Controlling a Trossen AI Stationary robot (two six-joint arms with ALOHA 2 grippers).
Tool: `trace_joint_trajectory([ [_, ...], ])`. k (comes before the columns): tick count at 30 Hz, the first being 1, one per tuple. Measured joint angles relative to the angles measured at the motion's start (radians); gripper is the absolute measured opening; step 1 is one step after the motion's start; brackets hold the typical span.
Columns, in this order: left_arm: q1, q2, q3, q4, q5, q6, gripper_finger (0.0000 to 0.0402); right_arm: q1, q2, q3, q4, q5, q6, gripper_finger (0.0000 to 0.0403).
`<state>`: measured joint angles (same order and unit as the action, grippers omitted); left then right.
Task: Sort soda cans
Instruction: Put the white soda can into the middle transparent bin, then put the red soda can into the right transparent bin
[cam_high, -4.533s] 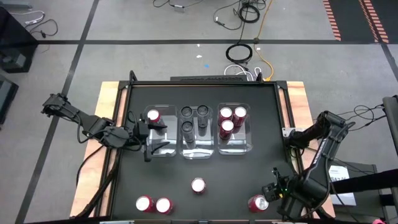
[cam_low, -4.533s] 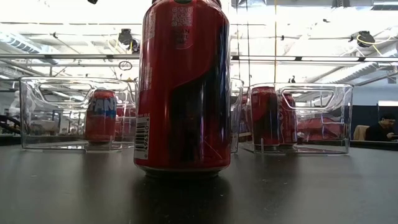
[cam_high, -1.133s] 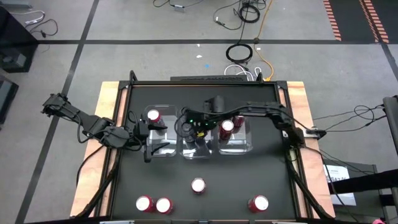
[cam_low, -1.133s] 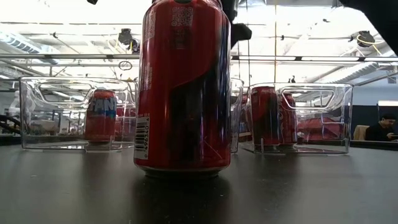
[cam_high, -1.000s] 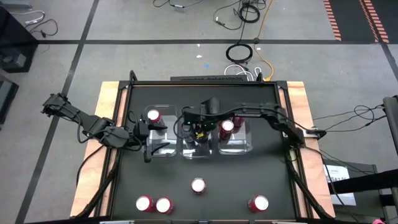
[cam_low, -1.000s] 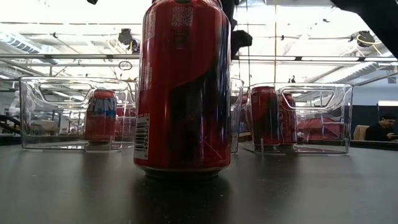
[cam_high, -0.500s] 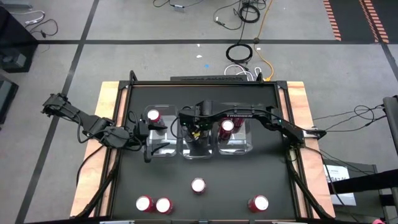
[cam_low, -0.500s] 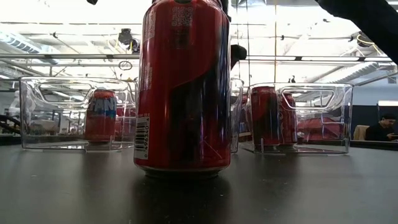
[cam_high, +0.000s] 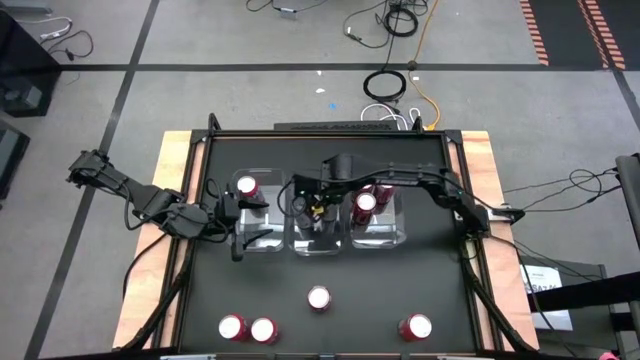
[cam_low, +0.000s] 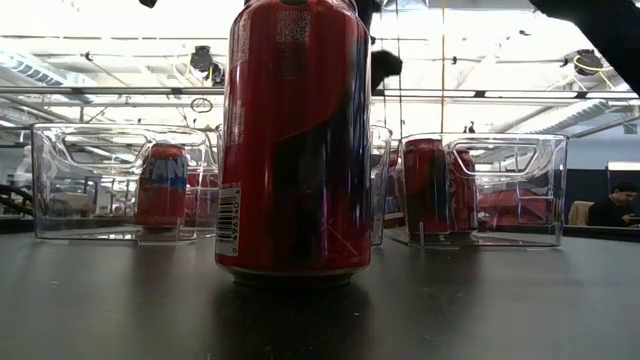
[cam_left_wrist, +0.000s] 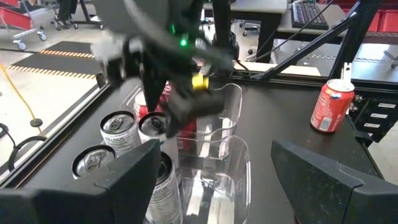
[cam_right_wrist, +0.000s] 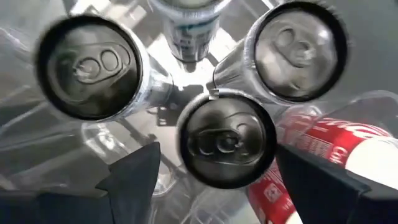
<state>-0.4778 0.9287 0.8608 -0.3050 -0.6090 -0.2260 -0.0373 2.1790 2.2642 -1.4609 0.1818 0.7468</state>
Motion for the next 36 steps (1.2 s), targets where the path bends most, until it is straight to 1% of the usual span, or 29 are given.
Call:
trace_joint_trajectory([
  [5,0.0,0.0,0.0,0.0,0.001,0.0,0.0316,0.03,-0.093,-0.001,-0.009,0.003,0.039,0.0313],
  [9,0.0,0.0,0.0,0.0,0.002,-0.001,0.0316,0.098,-0.179,-0.001,-0.031,0.028,0.108,0.0313],
  [15,0.0,0.0,0.0,0.0,0.002,-0.002,0.0316,0.283,-0.294,-0.004,-0.111,0.181,0.321,0.0313],
  [17,0.0,0.0,0.0,0.0,0.002,-0.002,0.0316,0.357,-0.327,-0.02,-0.109,0.209,0.393,0.0313],
  [21,0.0,0.0,0.0,0.002,0.003,-0.002,0.0316,0.492,-0.346,-0.052,-0.112,0.266,0.569,0.0313],
  [26,0.0,0.0,0.0,0.005,0.003,-0.003,0.0316,0.63,-0.347,-0.155,-0.11,0.25,0.805,0.0313],
  [33,0.0,0.0,0.0,0.005,0.003,-0.003,0.0316,0.803,-0.361,-0.335,-0.109,0.077,1.163,0.0313],
  [36,0.002,0.0,0.0,0.006,0.003,-0.003,0.0316,0.872,-0.388,-0.415,-0.11,0.023,1.316,0.0313],
])
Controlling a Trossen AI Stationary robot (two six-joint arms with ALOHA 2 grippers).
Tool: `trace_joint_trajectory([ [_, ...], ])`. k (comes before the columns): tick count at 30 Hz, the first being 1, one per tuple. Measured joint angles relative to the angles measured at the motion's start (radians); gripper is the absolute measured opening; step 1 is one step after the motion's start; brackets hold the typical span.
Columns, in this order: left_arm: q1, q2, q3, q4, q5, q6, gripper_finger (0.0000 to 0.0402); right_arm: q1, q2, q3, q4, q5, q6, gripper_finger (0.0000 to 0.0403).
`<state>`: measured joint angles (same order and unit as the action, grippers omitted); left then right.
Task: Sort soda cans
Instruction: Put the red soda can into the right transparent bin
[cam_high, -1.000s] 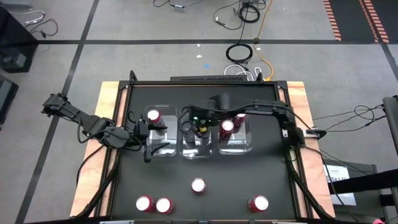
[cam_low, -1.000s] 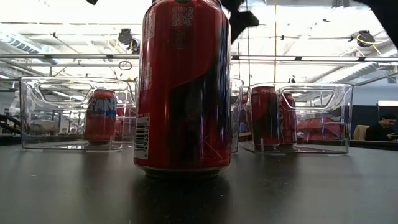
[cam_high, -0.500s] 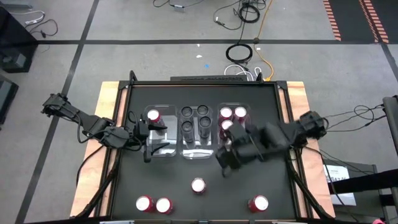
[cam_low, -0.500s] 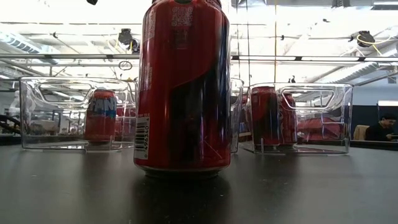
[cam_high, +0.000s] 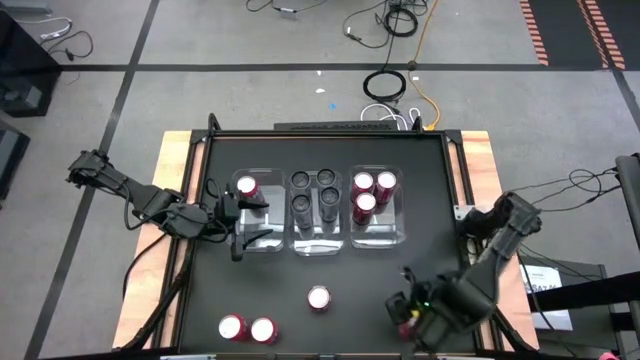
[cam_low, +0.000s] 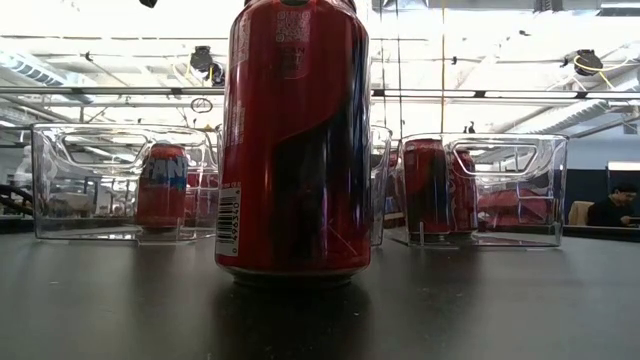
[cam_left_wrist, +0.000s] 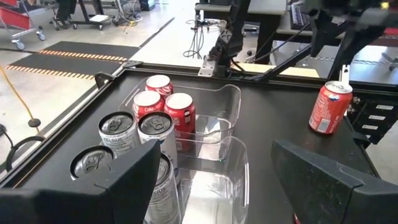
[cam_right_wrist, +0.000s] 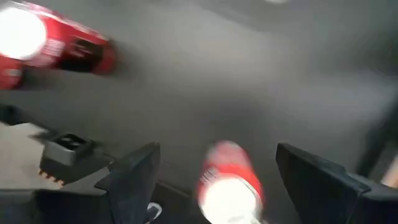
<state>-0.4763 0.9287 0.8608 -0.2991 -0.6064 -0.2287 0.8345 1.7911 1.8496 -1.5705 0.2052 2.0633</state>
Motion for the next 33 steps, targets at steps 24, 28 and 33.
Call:
trace_joint_trajectory([
  [24,-0.001,0.0,0.0,0.007,0.0,-0.003,0.0316,0.15,-0.062,-0.21,0.208,-0.021,0.178,0.0313],
  [28,-0.001,0.0,0.0,0.007,0.0,-0.003,0.0316,0.15,-0.062,-0.21,0.208,-0.022,0.173,0.0313],
  [33,-0.001,0.0,0.0,0.007,0.0,-0.005,0.0316,0.15,-0.062,-0.21,0.208,-0.022,0.175,0.0313],
])
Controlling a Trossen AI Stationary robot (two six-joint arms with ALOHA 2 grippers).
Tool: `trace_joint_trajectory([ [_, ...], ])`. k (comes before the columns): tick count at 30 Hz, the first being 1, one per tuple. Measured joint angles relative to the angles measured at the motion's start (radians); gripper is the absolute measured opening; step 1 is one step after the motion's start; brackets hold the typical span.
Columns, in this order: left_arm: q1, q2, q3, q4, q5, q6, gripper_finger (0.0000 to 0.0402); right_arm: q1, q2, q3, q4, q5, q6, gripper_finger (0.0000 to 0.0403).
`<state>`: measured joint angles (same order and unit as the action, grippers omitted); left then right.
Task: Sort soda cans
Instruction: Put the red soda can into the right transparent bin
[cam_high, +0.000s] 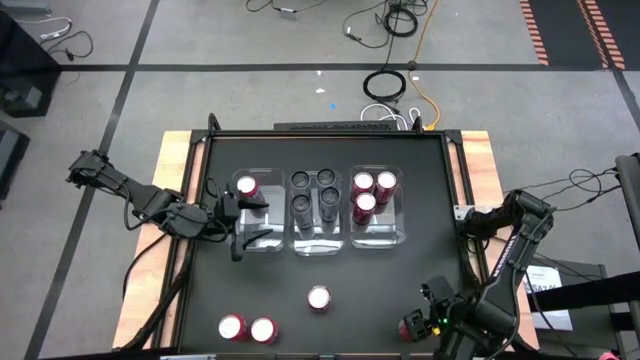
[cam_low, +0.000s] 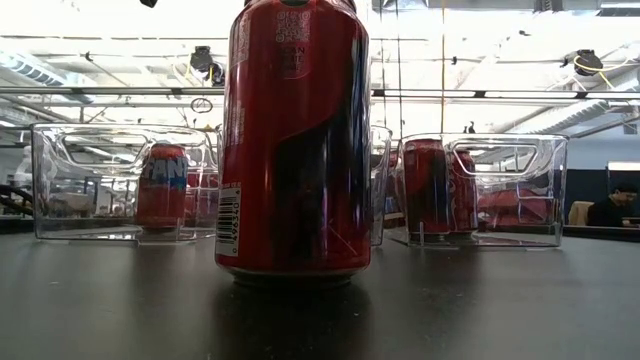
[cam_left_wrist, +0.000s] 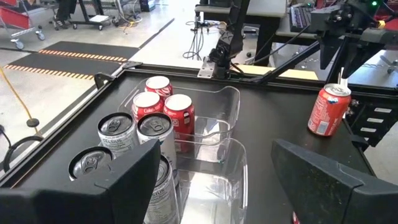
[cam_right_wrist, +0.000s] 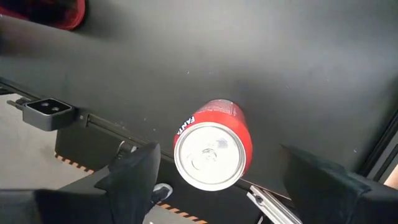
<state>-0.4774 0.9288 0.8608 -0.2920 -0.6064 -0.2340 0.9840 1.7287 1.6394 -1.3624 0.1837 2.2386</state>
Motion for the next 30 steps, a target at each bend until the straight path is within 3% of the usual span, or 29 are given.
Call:
trace_joint_trajectory([
  [6,0.0,0.0,0.0,0.0,0.0,0.0,0.0316,0.0,0.0,0.0,0.003,0.0,0.037,0.0324],
  [15,0.0,0.0,0.0,0.0,0.0,0.002,0.0316,-0.003,0.001,0.0,0.003,0.034,0.055,0.0395],
  [18,0.0,0.0,0.0,0.0,0.0,0.003,0.0316,-0.022,0.001,0.0,0.004,0.121,0.054,0.0393],
  [24,0.0,0.0,0.0,0.0,0.0,0.003,0.0316,-0.084,0.001,0.0,0.03,0.395,-0.02,0.0397],
  [30,0.0,0.0,0.0,0.0,0.0,0.003,0.0316,-0.174,0.032,0.001,0.09,0.537,-0.145,0.0394],
])
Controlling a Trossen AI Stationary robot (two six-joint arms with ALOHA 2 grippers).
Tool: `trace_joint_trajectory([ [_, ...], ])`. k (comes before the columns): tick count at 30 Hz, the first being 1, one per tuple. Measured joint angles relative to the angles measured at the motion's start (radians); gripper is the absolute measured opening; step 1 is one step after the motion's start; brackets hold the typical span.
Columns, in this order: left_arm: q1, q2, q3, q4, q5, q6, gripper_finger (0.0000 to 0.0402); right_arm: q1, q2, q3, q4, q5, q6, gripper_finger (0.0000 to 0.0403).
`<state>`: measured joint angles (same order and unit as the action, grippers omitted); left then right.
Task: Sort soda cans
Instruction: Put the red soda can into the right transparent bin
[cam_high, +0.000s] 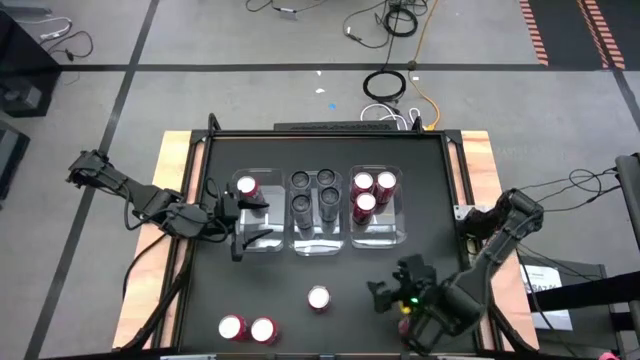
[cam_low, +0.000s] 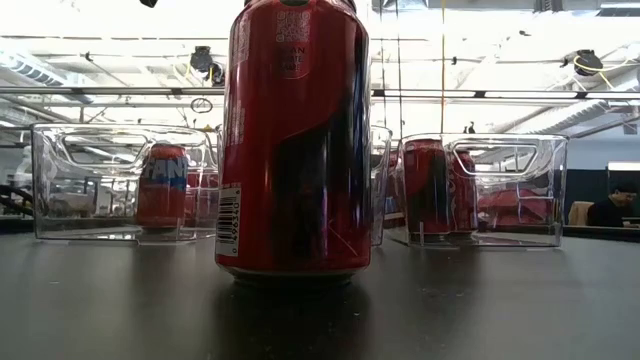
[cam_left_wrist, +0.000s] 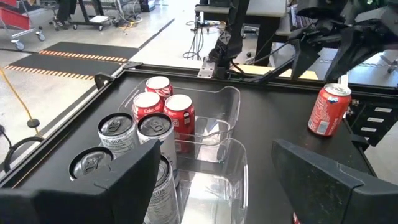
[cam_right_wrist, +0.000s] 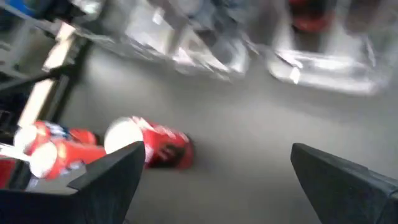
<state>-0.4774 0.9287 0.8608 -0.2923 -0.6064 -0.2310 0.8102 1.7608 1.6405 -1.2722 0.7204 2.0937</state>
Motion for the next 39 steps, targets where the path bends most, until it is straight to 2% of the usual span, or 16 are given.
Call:
trace_joint_trajectory([
  [2,0.0,0.0,0.0,-0.001,0.0,0.0,0.0316,-0.043,0.006,0.0,0.091,0.026,-0.171,0.0394],
  [6,0.0,0.0,0.0,-0.001,0.0,0.0,0.0316,-0.124,0.026,0.0,0.369,0.019,-0.629,0.0393],
  [8,0.0,0.0,0.0,-0.001,0.0,0.0,0.0316,-0.166,0.036,0.0,0.484,-0.025,-0.806,0.0393],
  [10,0.0,0.0,0.0,-0.001,0.0,0.0,0.0316,-0.207,0.038,0.0,0.541,-0.097,-0.887,0.0393],
  [15,0.0,0.0,0.0,-0.001,0.0,0.001,0.0316,-0.31,0.046,-0.001,0.559,-0.341,-0.902,0.0393],
  [19,0.0,0.0,0.0,-0.001,0.0,0.001,0.0316,-0.35,0.055,-0.001,0.565,-0.427,-0.92,0.0393],
  [24,0.0,0.0,0.0,-0.001,0.0,0.001,0.0316,-0.366,0.06,-0.001,0.569,-0.44,-0.928,0.0393],
  [32,0.0,0.0,0.0,-0.002,0.0,0.002,0.0316,-0.375,0.078,0.001,0.67,-0.492,-0.932,0.0393],
  [39,0.0,0.0,0.0,-0.001,0.0,0.002,0.0316,-0.377,0.12,0.006,0.597,-0.487,-1.047,0.0393],
])
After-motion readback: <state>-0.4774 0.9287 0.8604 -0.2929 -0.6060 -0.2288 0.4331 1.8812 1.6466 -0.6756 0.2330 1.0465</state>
